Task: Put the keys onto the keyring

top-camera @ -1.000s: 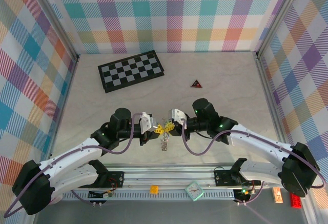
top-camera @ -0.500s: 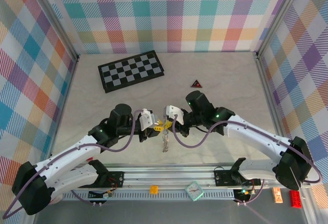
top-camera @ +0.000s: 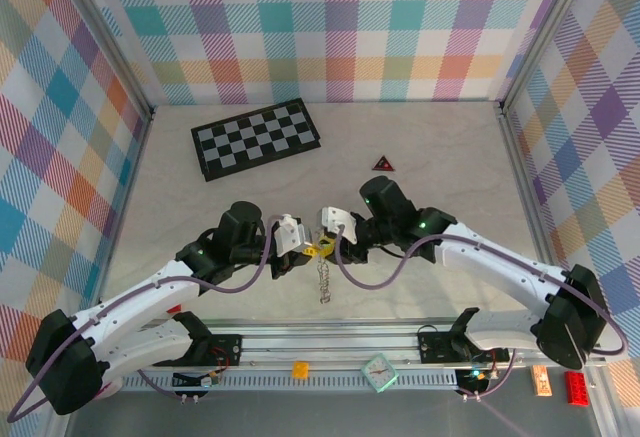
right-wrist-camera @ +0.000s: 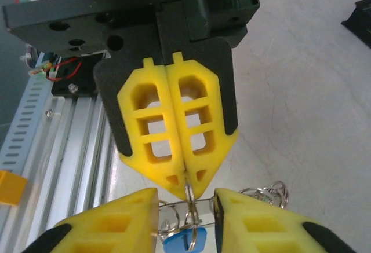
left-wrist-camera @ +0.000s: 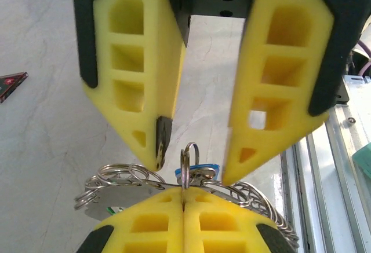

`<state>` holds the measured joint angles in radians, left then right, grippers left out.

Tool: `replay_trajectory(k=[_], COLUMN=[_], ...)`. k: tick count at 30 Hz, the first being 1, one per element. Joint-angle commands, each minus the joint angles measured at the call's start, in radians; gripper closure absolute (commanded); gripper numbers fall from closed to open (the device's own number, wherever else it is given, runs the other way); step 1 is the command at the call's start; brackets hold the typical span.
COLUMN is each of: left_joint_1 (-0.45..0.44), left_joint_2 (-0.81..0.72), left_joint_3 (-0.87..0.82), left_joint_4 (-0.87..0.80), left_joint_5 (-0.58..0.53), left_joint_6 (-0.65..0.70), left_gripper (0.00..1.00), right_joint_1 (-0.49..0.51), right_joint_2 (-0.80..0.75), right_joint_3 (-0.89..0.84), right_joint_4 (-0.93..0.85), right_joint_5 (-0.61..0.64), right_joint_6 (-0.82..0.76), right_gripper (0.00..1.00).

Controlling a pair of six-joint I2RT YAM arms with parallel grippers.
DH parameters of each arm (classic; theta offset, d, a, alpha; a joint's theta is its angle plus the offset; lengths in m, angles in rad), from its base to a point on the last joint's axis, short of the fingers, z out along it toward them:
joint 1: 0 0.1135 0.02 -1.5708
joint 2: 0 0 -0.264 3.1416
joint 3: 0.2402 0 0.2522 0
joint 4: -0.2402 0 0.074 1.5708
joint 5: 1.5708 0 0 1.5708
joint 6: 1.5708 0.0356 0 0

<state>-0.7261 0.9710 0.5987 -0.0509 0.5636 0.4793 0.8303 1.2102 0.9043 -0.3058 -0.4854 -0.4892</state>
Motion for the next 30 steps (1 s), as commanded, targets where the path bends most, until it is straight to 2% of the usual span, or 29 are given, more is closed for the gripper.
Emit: replay_trajectory(k=[1, 6, 17, 22, 27, 30], left_joint_1=[-0.007, -0.007, -0.007, -0.007, -0.007, -0.007], left_joint_2=[-0.034, -0.043, -0.035, -0.033, -0.033, -0.046], left_joint_3=[-0.023, -0.08, -0.11, -0.123, -0.126, -0.115], left_joint_4=[0.082, 0.21, 0.284, 0.325, 0.341, 0.304], left_joint_5=[0.032, 0.064, 0.094, 0.103, 0.092, 0.035], left_joint_6=[-0.016, -0.067, -0.095, -0.11, -0.12, -0.121], left_gripper=[1.0, 1.0, 1.0, 1.0, 0.99, 0.77], right_joint_1=[-0.041, -0.054, -0.054, -0.054, -0.055, -0.054], right_joint_2=[-0.091, -0.117, -0.075, -0.056, -0.047, -0.044], right_joint_3=[-0.092, -0.154, -0.169, -0.164, -0.15, -0.123], right_joint_4=[0.166, 0.229, 0.255, 0.274, 0.269, 0.215], right_joint_5=[-0.087, -0.101, -0.157, -0.174, -0.188, -0.174], right_joint_6=[0.088, 0.147, 0.185, 0.192, 0.185, 0.16], right_gripper=[0.62, 0.61, 0.69, 0.79, 1.0, 1.0])
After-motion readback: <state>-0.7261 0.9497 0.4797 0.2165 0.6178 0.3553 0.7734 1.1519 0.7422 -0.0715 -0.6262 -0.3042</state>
